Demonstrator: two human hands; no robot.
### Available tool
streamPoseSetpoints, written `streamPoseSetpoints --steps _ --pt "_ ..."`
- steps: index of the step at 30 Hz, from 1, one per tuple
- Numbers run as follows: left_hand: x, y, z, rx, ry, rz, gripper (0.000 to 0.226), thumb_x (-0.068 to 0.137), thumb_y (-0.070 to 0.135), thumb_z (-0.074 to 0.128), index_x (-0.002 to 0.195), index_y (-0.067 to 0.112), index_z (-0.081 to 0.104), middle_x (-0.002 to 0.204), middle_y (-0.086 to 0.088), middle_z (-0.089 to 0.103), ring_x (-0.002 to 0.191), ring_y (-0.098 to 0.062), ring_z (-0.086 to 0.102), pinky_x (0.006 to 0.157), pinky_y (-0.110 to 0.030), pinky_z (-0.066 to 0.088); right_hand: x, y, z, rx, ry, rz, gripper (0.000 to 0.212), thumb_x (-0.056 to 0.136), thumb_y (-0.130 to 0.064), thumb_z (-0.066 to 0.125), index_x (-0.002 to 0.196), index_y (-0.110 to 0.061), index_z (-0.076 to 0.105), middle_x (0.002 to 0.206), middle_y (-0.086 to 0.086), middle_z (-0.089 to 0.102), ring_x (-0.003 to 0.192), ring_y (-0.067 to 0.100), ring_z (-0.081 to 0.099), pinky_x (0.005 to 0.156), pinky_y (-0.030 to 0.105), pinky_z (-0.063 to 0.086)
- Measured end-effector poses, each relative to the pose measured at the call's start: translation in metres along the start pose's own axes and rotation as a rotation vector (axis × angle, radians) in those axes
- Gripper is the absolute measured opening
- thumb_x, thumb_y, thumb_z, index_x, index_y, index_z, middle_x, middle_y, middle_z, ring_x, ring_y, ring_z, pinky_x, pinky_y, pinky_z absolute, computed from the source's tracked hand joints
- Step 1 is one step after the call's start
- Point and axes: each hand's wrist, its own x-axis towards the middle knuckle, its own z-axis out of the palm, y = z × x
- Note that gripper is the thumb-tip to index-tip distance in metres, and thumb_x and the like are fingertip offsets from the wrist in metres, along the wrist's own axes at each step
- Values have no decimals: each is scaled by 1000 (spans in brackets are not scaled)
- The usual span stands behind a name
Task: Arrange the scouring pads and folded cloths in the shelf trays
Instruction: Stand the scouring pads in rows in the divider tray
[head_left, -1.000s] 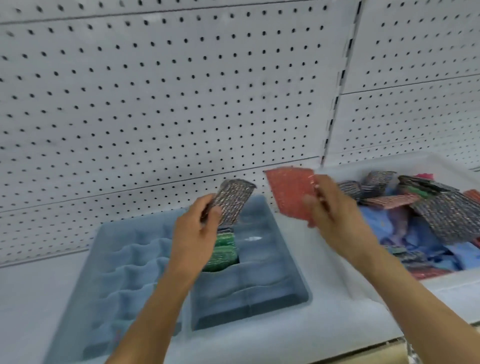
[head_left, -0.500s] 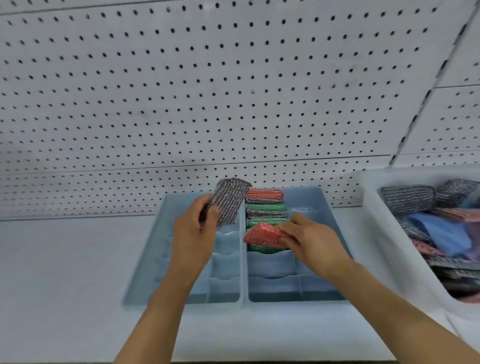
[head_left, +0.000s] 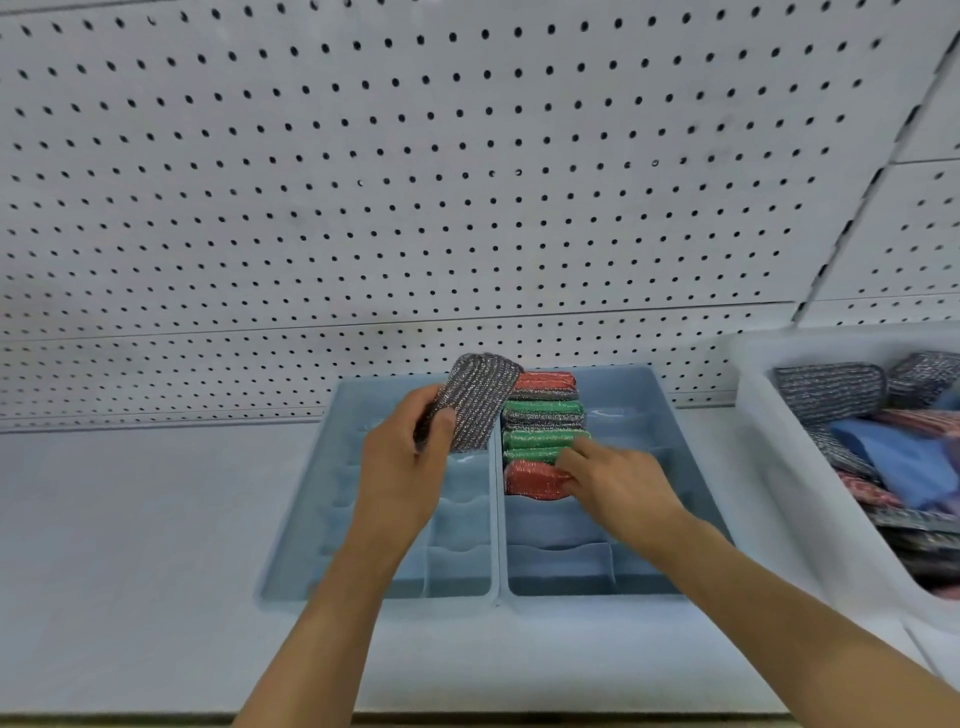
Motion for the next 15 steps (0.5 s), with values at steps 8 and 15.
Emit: streamPoseSetpoints --steps 8,15 --pt "1 4 5 -20 -140 48 16 94 13 59 106 23 65 90 11 69 81 -2 62 73 -15 49 -7 12 2 343 157 149 18 88 -41 64 101 -29 68 99 -9 55 69 8 57 56 23 45" --pt "0 11 42 345 -483 287 25 93 25 60 118 25 66 114 9 67 99 -7 60 90 -24 47 -36 21 -39 879 252 242 21 92 -50 55 93 -34 67 83 -17 62 74 5 56 65 18 45"
